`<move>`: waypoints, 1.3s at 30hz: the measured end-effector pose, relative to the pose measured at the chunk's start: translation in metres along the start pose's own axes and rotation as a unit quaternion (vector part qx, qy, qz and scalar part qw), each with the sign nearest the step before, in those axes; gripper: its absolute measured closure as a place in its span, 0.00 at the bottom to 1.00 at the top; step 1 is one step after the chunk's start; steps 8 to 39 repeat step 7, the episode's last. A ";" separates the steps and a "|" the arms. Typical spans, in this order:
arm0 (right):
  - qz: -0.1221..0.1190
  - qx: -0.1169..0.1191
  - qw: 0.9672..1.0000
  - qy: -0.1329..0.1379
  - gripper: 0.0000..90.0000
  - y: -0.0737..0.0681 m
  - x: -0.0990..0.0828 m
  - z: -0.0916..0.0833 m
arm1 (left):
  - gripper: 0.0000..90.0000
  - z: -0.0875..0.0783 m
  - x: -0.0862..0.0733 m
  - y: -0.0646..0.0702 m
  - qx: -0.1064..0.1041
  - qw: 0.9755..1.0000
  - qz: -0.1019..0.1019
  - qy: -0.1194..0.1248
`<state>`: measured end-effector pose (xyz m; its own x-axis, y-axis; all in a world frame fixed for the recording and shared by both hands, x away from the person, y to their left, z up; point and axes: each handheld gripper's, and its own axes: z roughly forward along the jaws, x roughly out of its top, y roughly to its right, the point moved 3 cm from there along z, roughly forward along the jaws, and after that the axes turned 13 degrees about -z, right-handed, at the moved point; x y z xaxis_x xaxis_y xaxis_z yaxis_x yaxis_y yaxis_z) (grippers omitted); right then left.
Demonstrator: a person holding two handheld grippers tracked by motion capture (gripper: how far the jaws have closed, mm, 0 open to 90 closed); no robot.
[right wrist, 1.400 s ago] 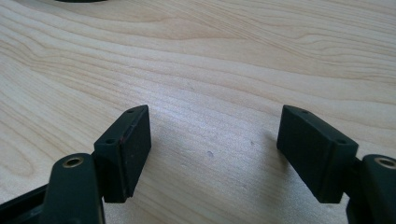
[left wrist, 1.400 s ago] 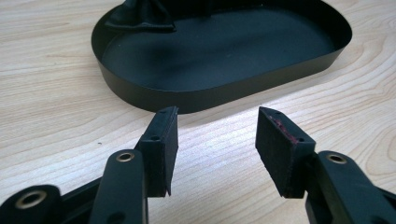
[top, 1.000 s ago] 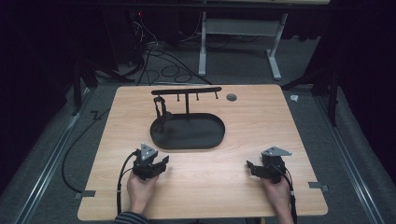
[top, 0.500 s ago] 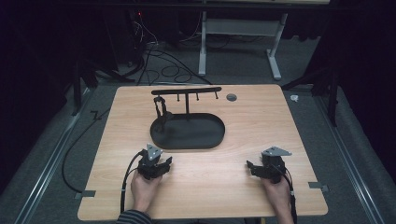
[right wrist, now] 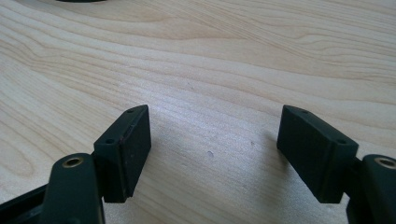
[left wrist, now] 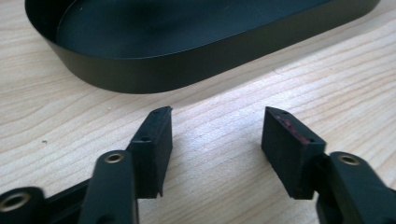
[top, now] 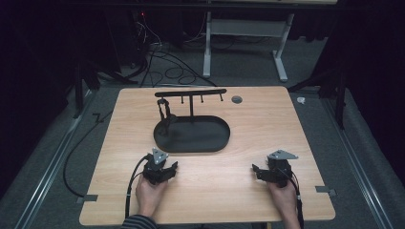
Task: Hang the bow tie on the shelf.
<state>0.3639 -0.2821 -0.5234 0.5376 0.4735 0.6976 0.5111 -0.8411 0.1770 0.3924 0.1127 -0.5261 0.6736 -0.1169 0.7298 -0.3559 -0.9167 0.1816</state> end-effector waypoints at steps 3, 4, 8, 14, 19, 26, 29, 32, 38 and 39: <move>0.000 0.000 1.000 0.000 0.30 0.000 0.000 0.000 | 0.46 0.000 0.000 0.000 0.001 1.000 -0.001 0.000; 0.000 0.000 1.000 0.000 0.30 0.000 0.000 0.000 | 0.46 0.000 0.000 0.000 0.001 1.000 -0.001 0.000; 0.000 0.000 1.000 0.000 0.30 0.000 0.000 0.000 | 0.45 0.000 0.000 0.000 0.001 1.000 -0.001 -0.001; 0.000 0.000 1.000 0.000 0.30 0.000 0.000 0.000 | 0.45 0.000 0.000 0.000 0.001 1.000 -0.001 -0.001; 0.000 0.000 1.000 0.000 0.30 0.000 0.000 0.000 | 0.45 0.000 0.000 0.000 0.001 1.000 -0.001 -0.001; 0.000 0.000 1.000 0.000 0.30 0.000 0.000 0.000 | 0.45 0.000 0.000 0.000 0.001 1.000 -0.001 -0.001; 0.000 0.000 1.000 0.000 0.30 0.000 0.000 0.000 | 0.45 0.000 0.000 0.000 0.001 1.000 -0.001 -0.001; 0.000 0.000 1.000 0.000 0.30 0.000 0.000 0.000 | 0.45 0.000 0.000 0.000 0.001 1.000 -0.001 -0.001; 0.000 0.000 1.000 0.000 0.30 0.000 0.000 0.000 | 0.45 0.000 0.000 0.000 0.001 1.000 -0.001 -0.001; 0.000 0.000 1.000 0.000 0.30 0.000 0.000 0.000 | 0.45 0.000 0.000 0.000 0.001 1.000 -0.001 -0.001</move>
